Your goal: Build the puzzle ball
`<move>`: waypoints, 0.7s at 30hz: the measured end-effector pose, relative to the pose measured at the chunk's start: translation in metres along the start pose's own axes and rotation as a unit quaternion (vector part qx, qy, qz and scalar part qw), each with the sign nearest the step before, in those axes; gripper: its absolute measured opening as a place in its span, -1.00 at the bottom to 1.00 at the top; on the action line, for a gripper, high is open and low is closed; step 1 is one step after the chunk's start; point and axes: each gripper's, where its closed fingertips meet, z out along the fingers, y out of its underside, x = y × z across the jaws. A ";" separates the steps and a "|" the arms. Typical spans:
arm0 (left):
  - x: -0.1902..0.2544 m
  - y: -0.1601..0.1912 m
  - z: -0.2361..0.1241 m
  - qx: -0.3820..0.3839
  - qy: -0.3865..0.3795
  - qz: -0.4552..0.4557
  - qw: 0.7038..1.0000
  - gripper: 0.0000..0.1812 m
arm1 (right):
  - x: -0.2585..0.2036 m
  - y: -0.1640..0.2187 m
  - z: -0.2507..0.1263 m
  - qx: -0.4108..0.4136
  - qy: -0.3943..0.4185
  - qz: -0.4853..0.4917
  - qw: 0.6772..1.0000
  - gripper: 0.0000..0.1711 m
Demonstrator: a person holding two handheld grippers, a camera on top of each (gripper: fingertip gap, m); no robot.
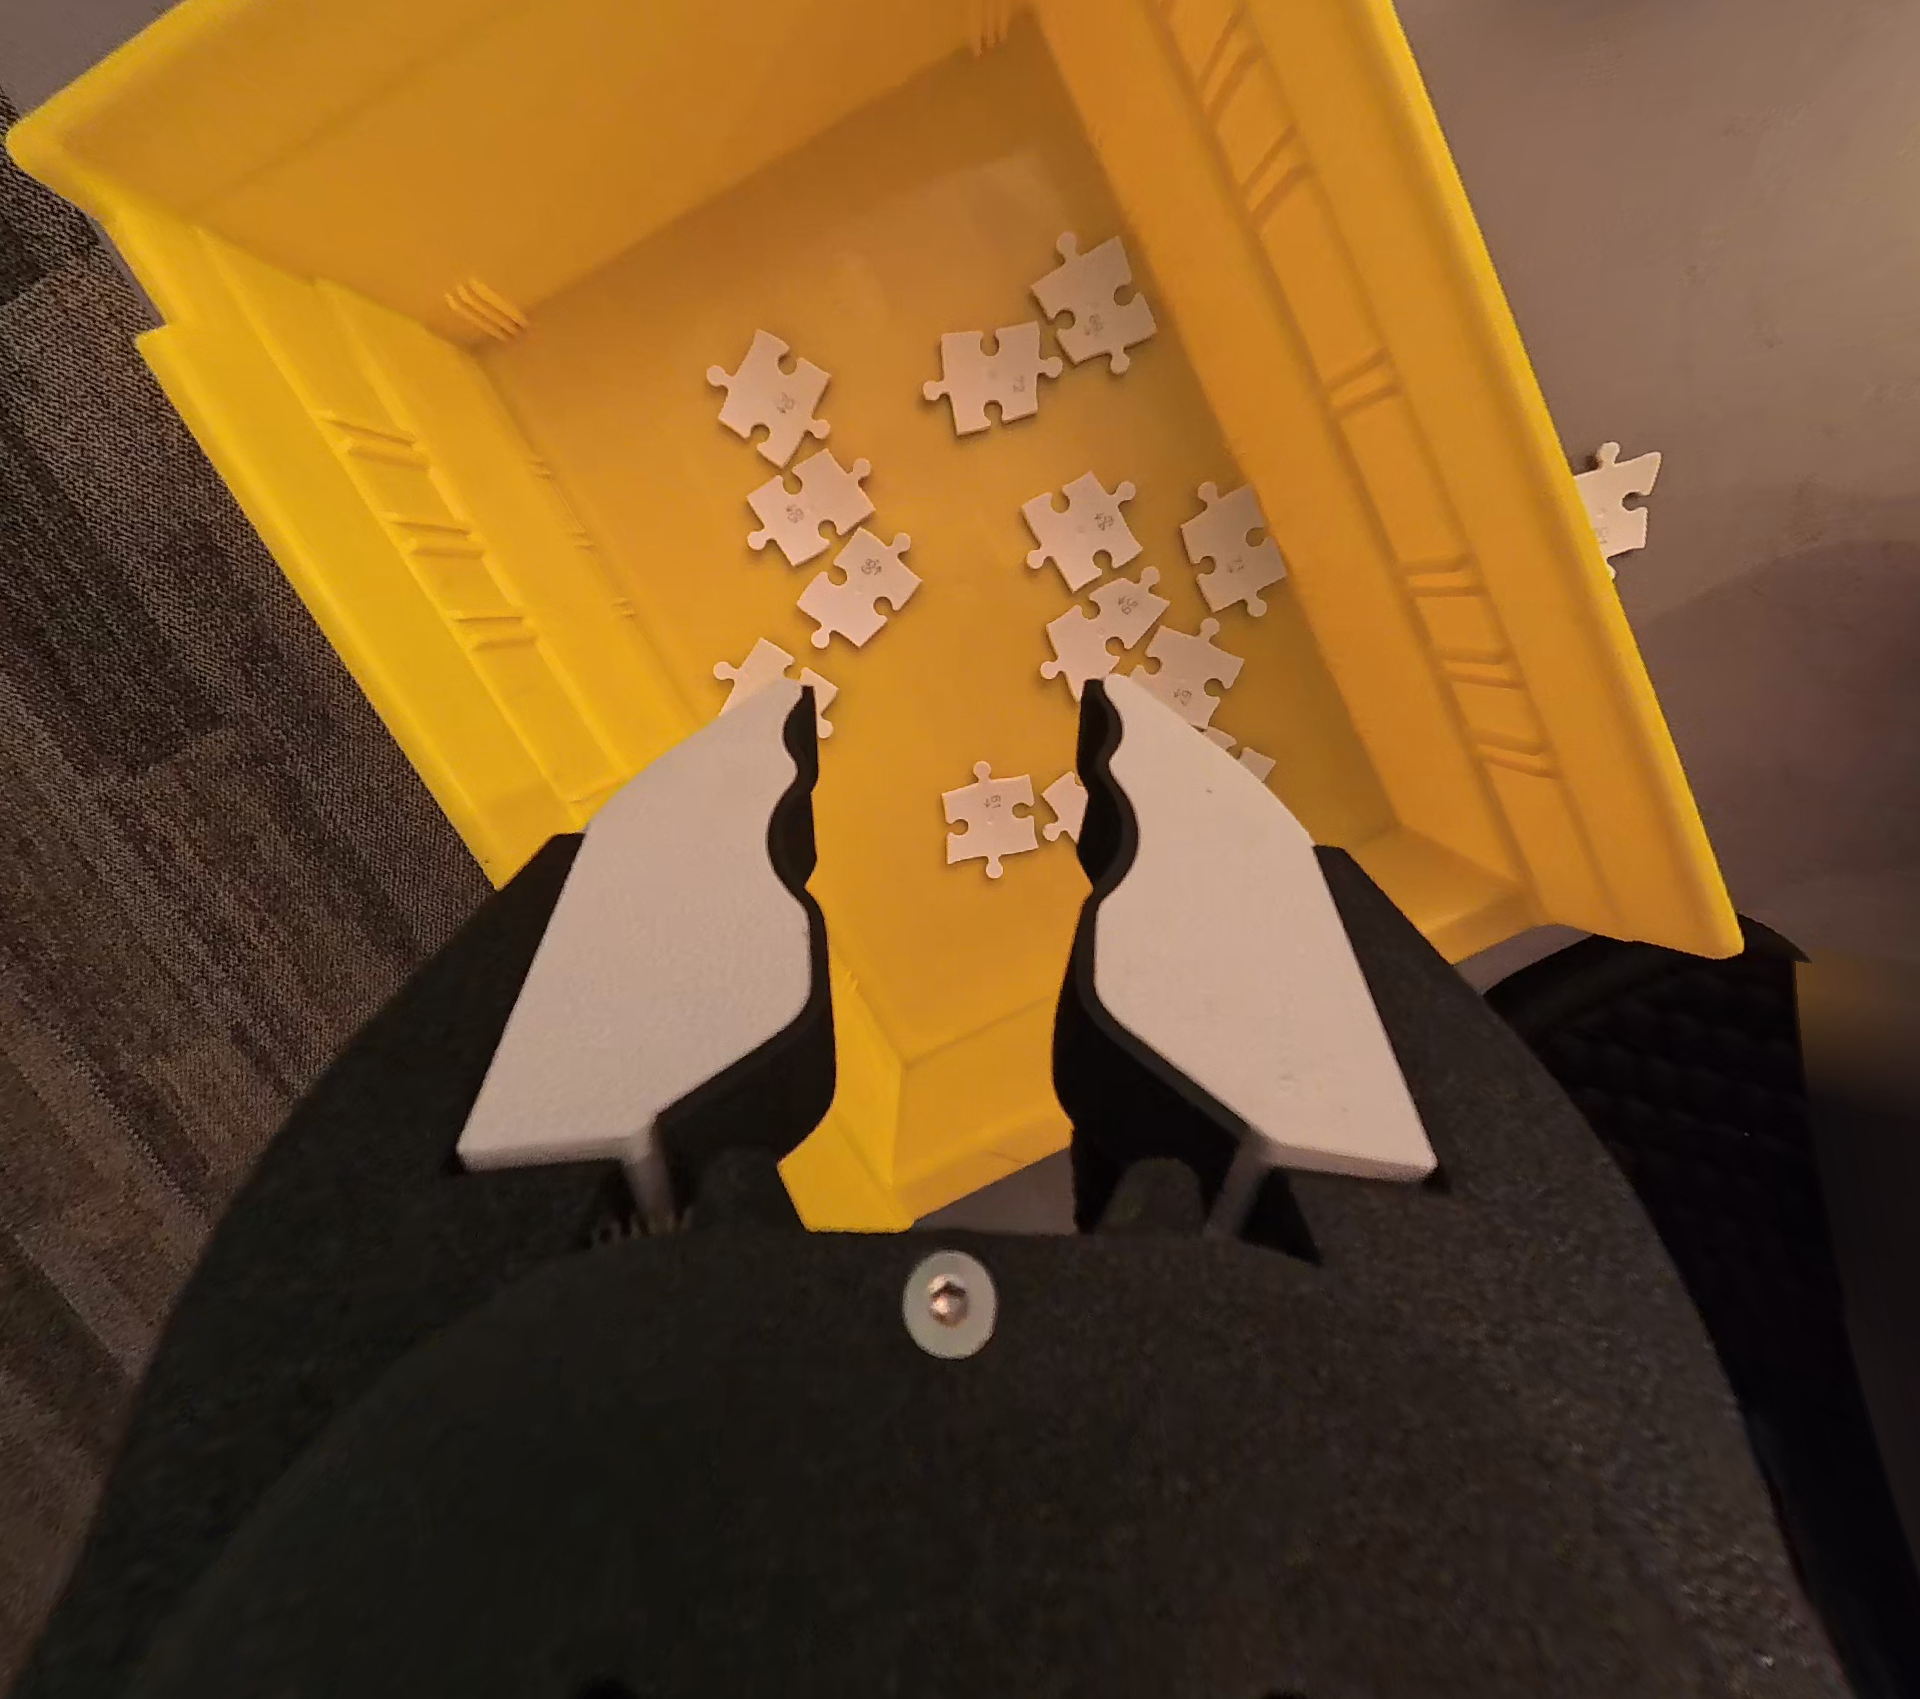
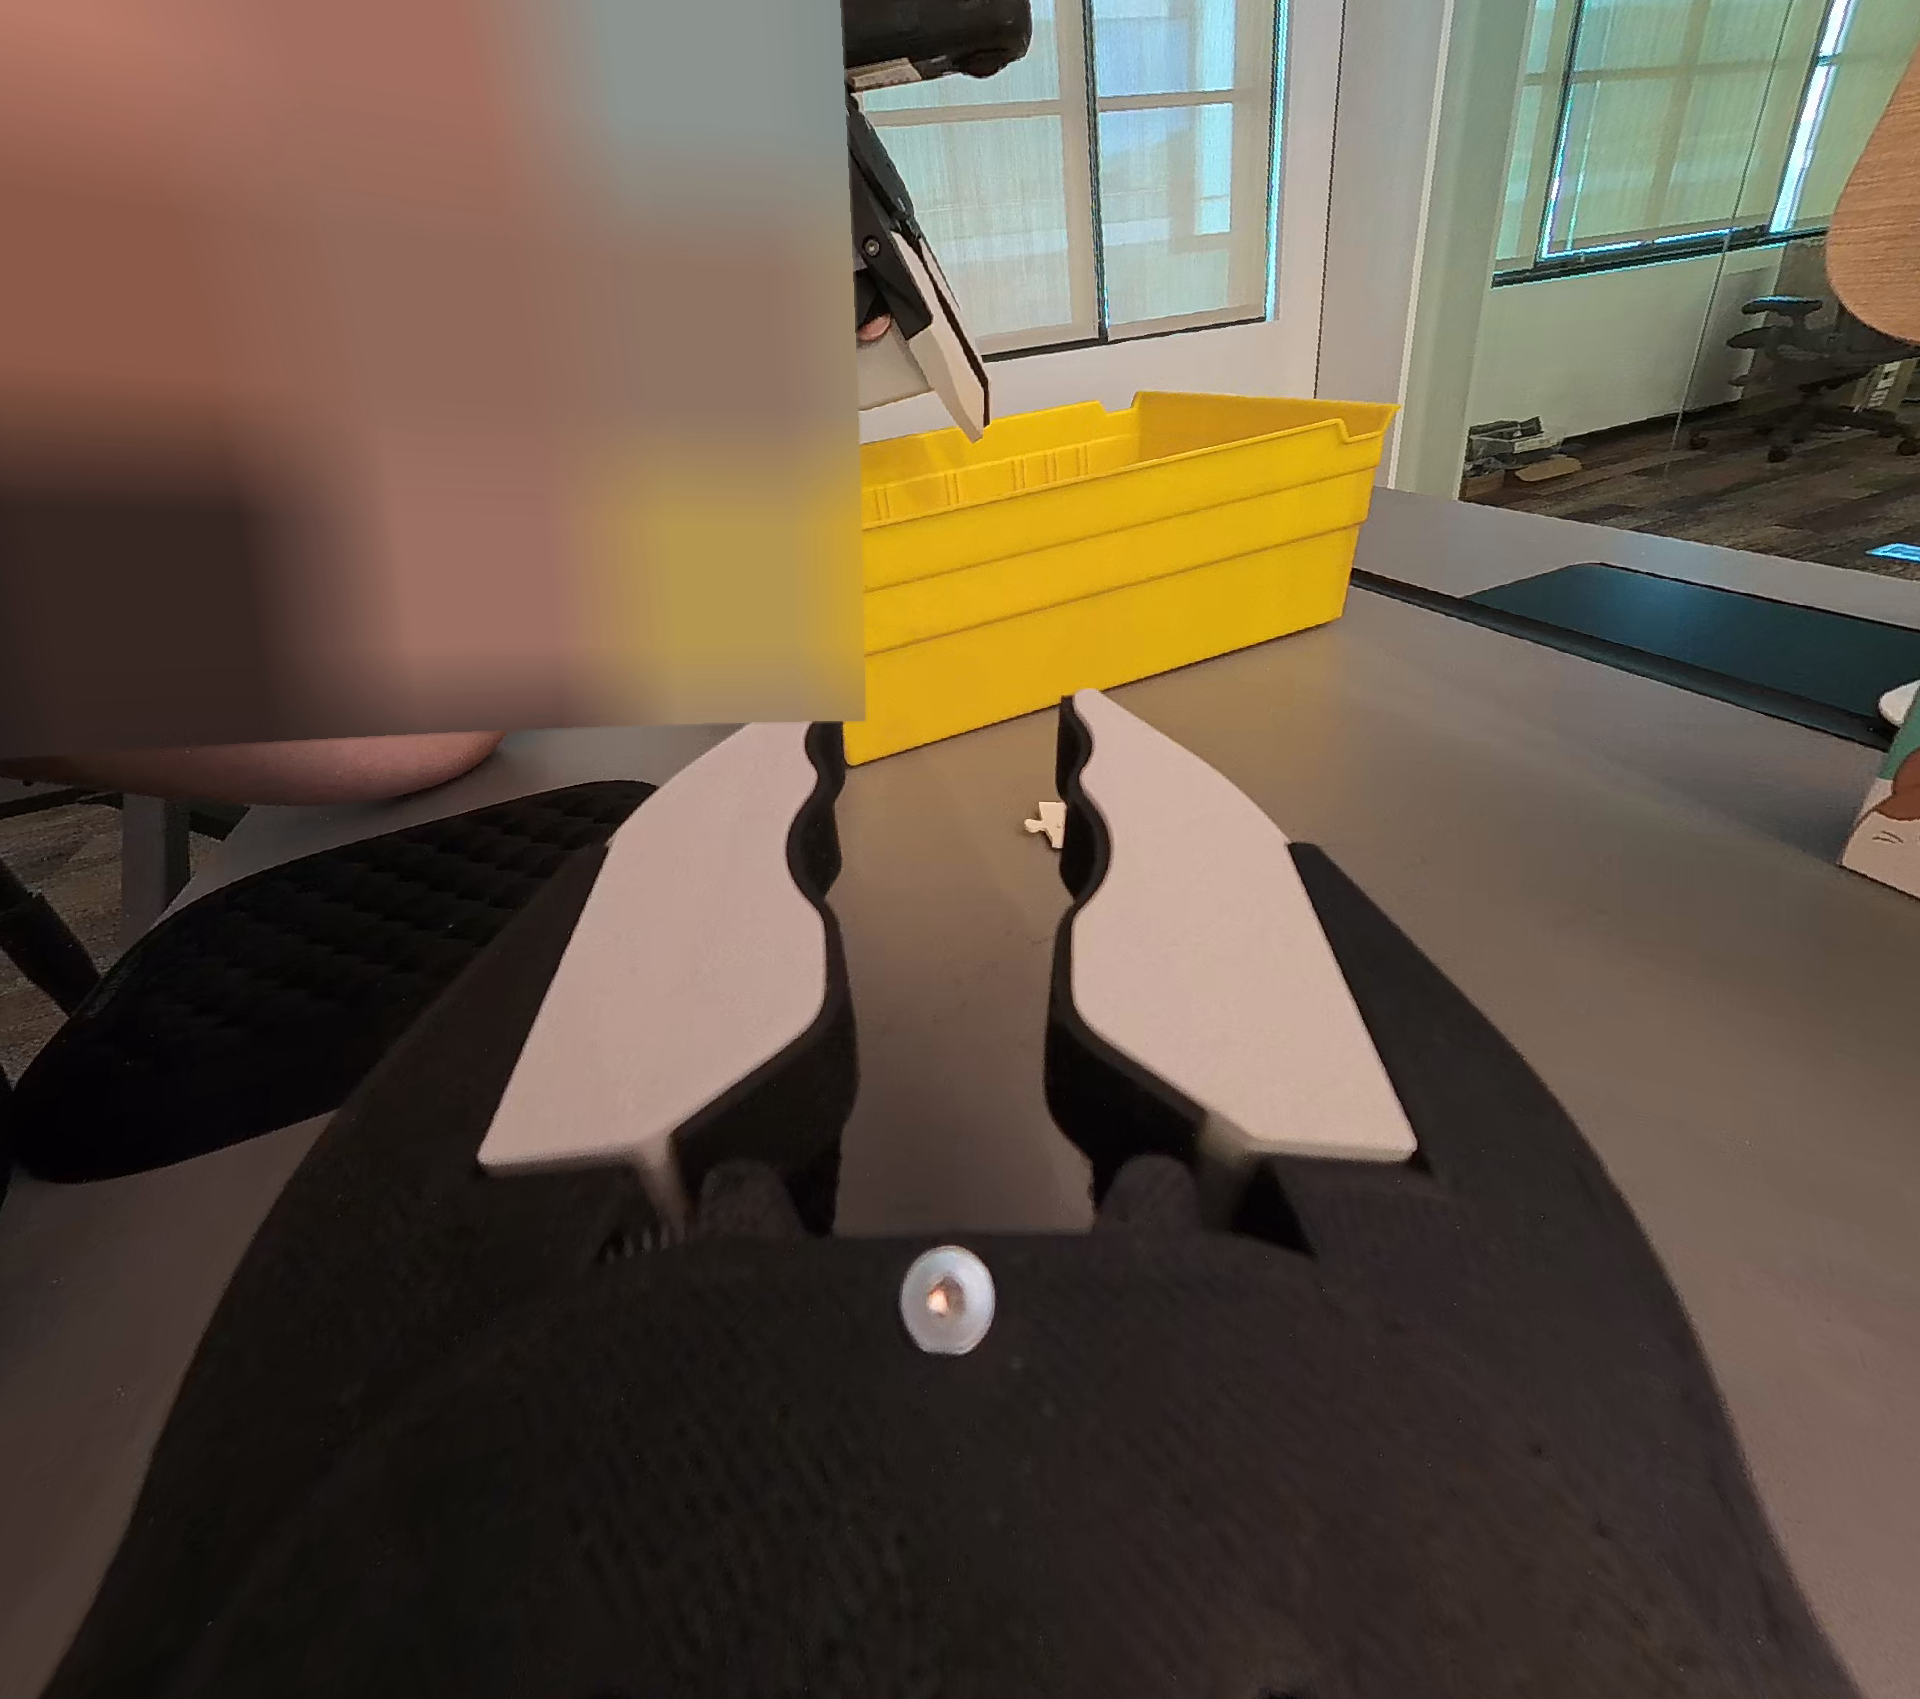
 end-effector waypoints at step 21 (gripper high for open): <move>0.001 0.003 0.002 -0.012 0.001 0.002 1.000 -0.47 | 0.000 0.000 0.000 0.000 -0.001 0.002 1.000 -0.54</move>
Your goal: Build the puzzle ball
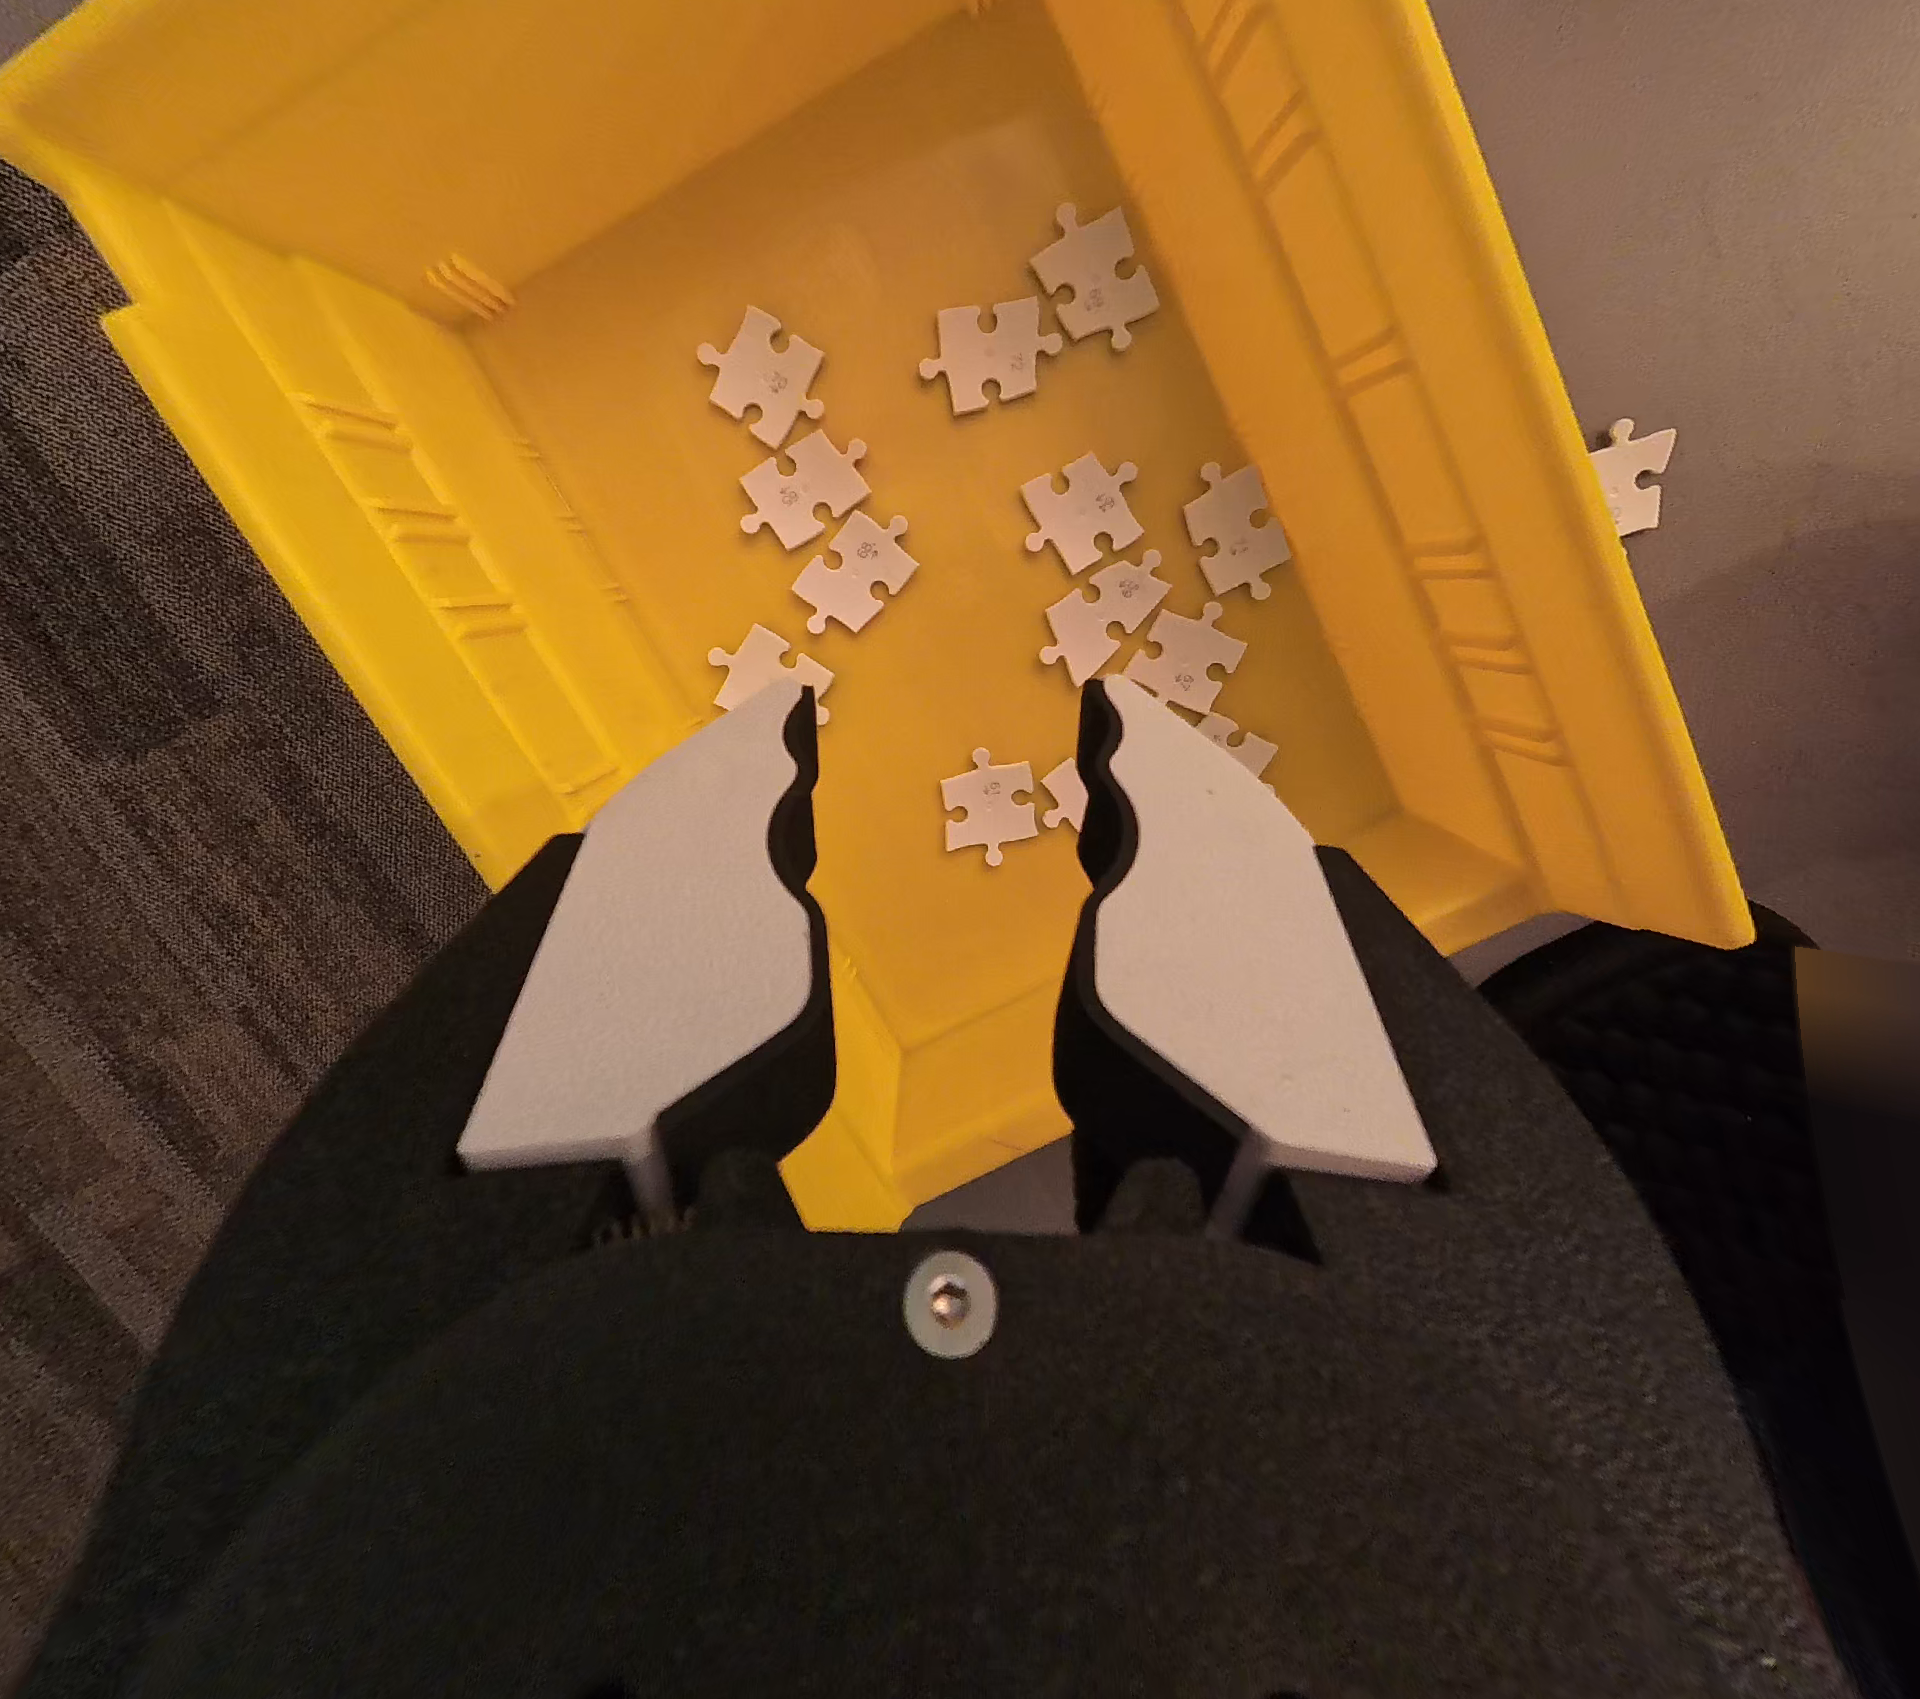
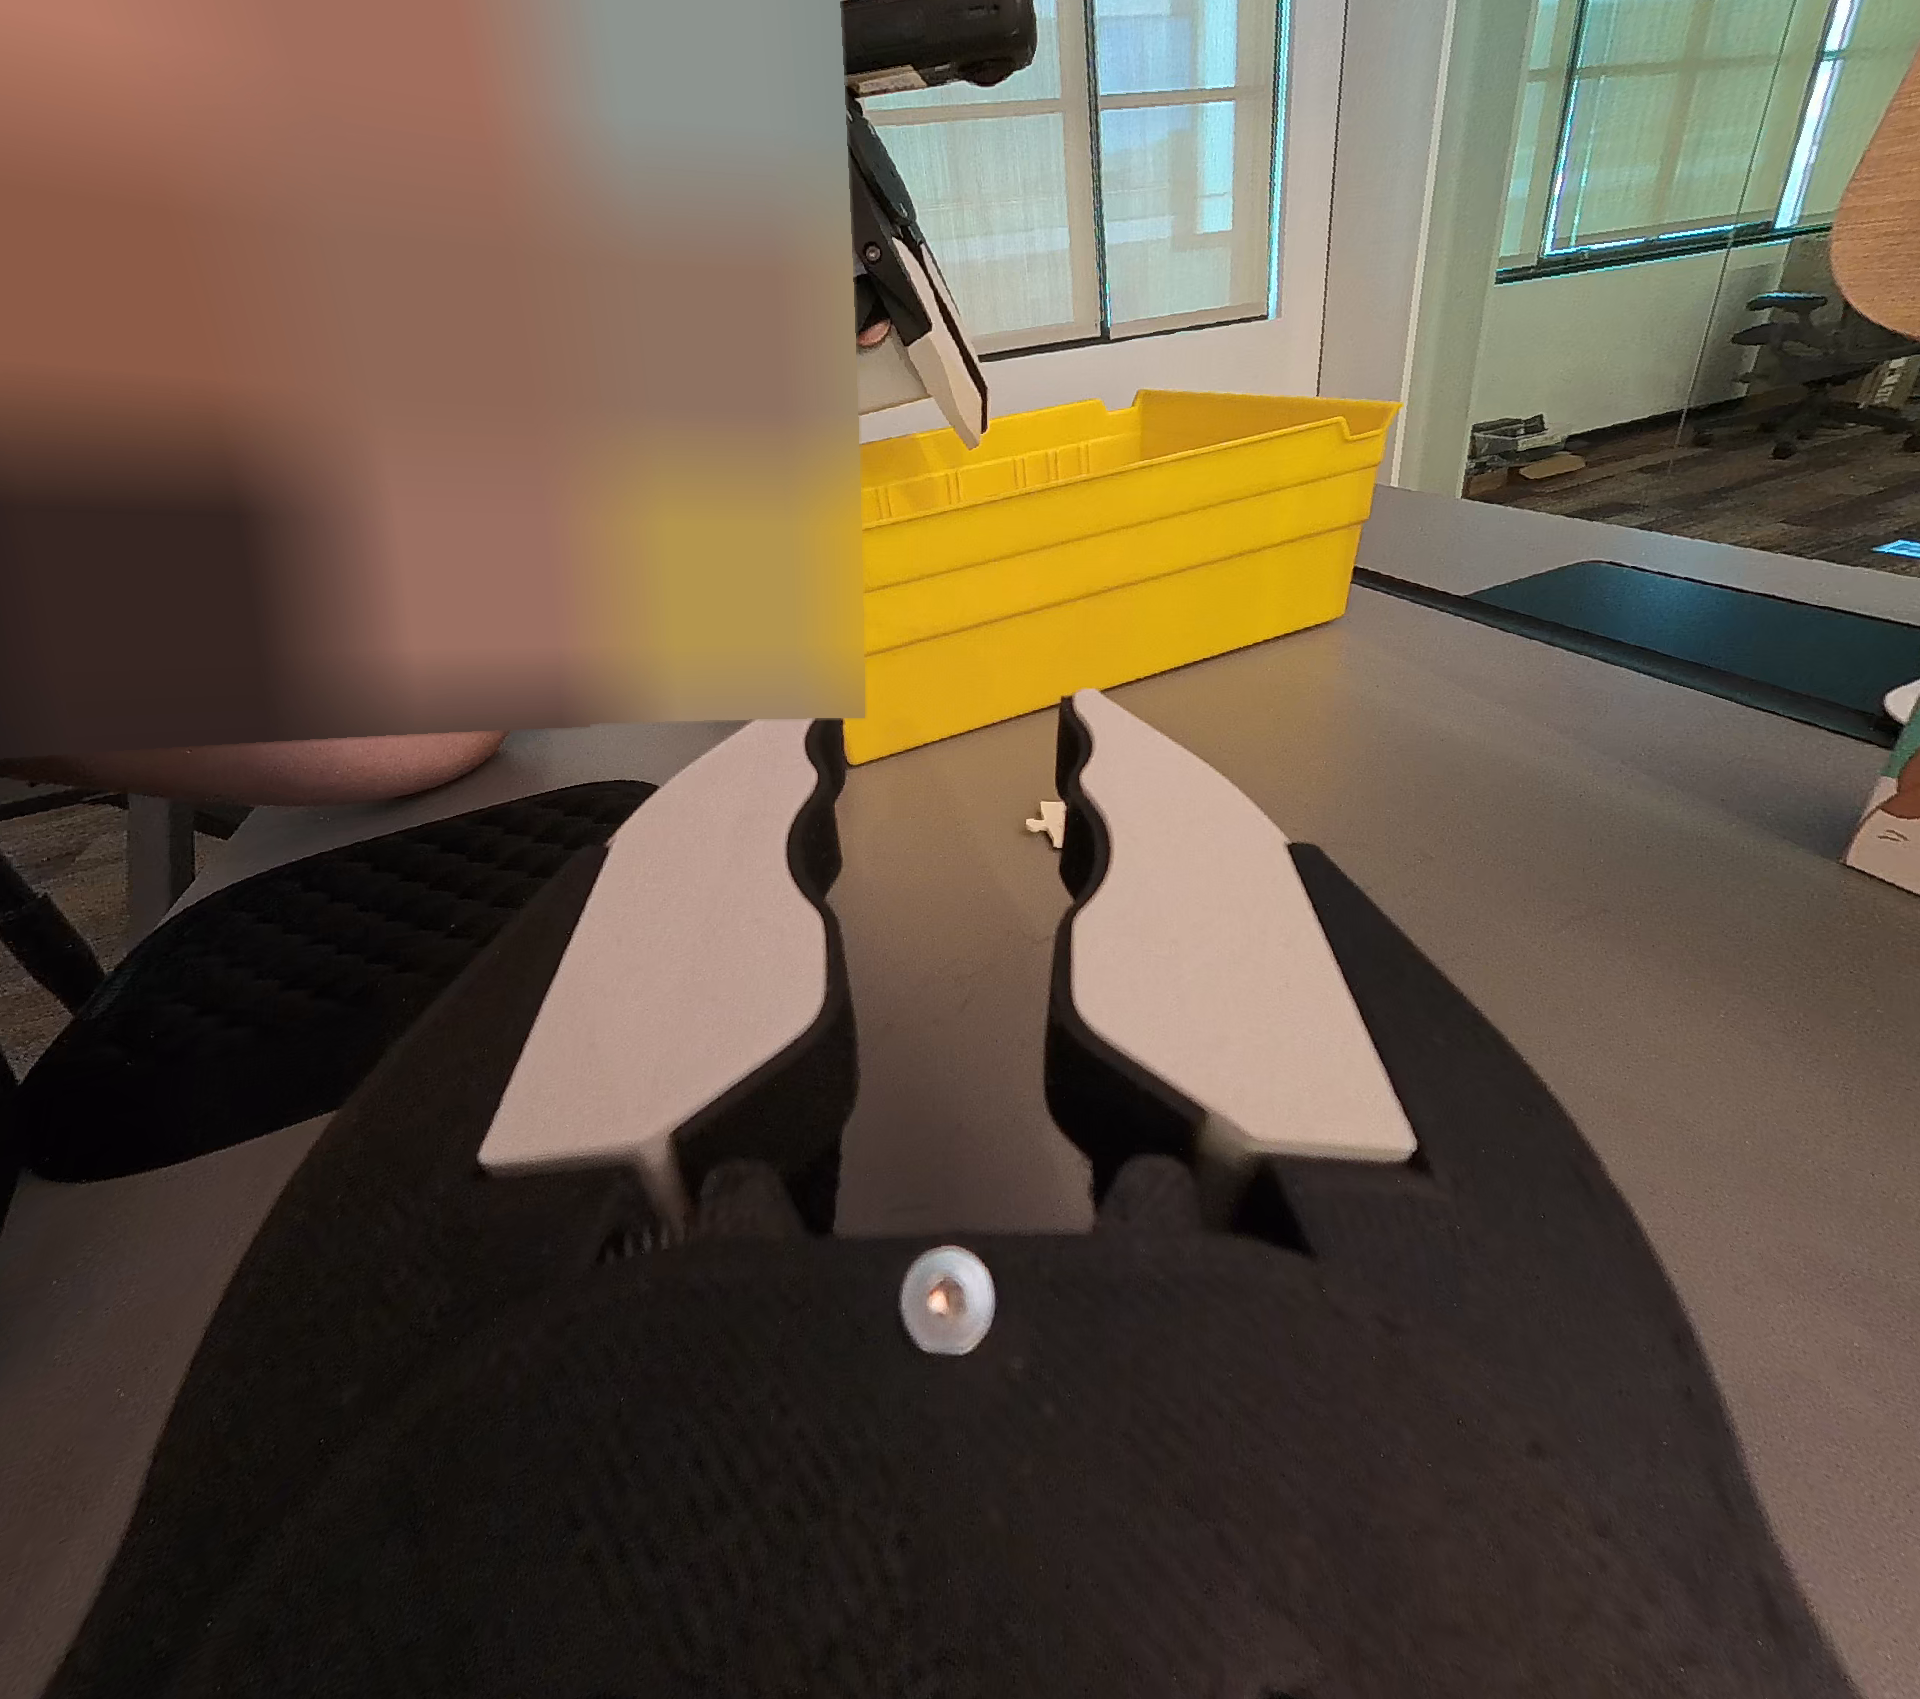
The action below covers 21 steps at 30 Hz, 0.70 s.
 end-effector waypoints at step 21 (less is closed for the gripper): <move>0.006 0.005 0.005 -0.023 0.006 0.011 1.000 -0.47 | -0.001 0.000 0.000 -0.001 -0.002 0.001 1.000 -0.54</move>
